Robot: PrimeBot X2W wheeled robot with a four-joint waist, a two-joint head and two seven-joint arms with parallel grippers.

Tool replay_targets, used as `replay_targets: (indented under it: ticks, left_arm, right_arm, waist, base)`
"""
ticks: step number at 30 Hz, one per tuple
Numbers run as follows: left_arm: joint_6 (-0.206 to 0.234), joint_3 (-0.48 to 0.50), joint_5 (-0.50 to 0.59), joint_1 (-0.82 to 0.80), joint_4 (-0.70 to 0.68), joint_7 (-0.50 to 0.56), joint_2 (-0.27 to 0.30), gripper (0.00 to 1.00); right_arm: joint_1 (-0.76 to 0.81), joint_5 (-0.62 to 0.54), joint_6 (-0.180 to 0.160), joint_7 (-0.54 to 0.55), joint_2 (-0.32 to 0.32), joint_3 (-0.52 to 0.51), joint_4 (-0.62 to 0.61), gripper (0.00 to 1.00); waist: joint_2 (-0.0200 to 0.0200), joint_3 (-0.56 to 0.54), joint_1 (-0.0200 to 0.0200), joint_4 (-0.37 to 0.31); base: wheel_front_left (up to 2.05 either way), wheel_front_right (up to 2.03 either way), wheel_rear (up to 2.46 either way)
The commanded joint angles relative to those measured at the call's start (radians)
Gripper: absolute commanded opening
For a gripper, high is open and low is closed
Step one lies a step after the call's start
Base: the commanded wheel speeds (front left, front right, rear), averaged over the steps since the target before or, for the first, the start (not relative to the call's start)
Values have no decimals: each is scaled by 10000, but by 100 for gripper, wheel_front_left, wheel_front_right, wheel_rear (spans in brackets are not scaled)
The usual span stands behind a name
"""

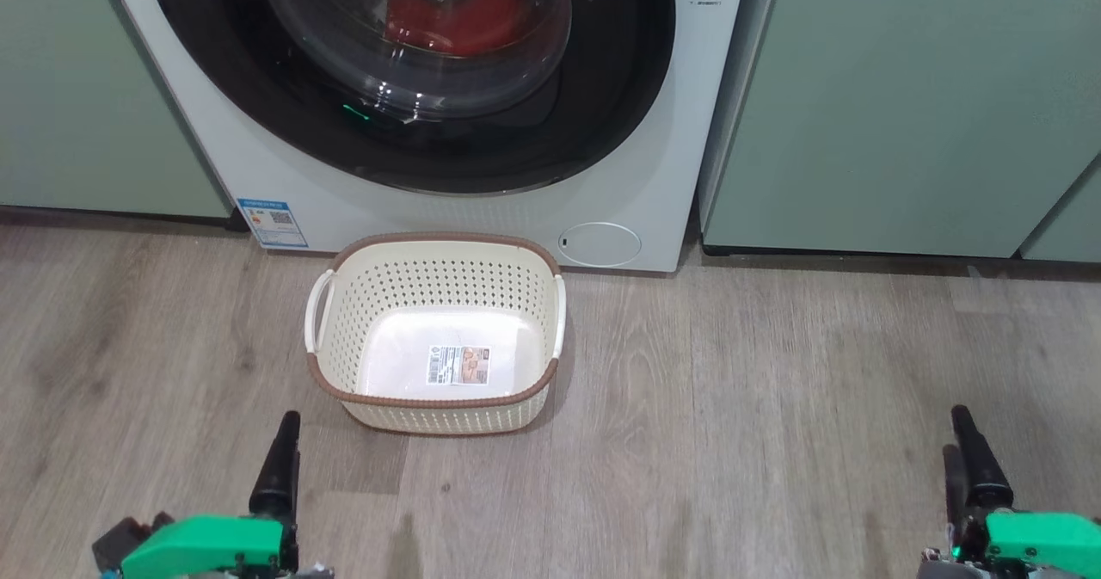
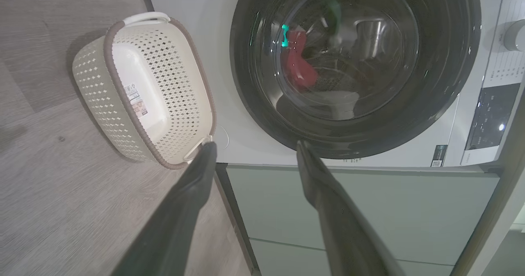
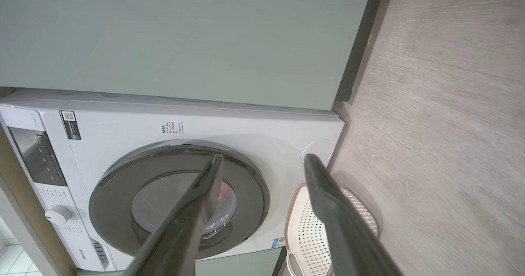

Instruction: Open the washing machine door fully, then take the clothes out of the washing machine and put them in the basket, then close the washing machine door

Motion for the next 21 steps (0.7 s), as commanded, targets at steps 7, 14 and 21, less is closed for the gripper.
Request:
replay_targets:
  ticks: [7,14,21]
  left_arm:
    - [41,53,1187,-620,-679,-310,72,100]
    - [233,-127,2431,-676,-1031,-517,78,100]
    - [532,-378,3778,-730,-1277,-723,84,100]
  right_arm:
    - [-543,-1058,-2,-287,-61,182,-637,100]
    - [-637,-2169,-2,-494,-63,322,-919,100]
    - [-689,-3624,-3,-700,-66,389,-1201,100]
  waist:
    - [-1,28,0,13]
    - [-1,55,0,30]
    - [-1,88,0,42]
  base:
    - [0,0,0]
    - [0,0,0]
    - [0,0,0]
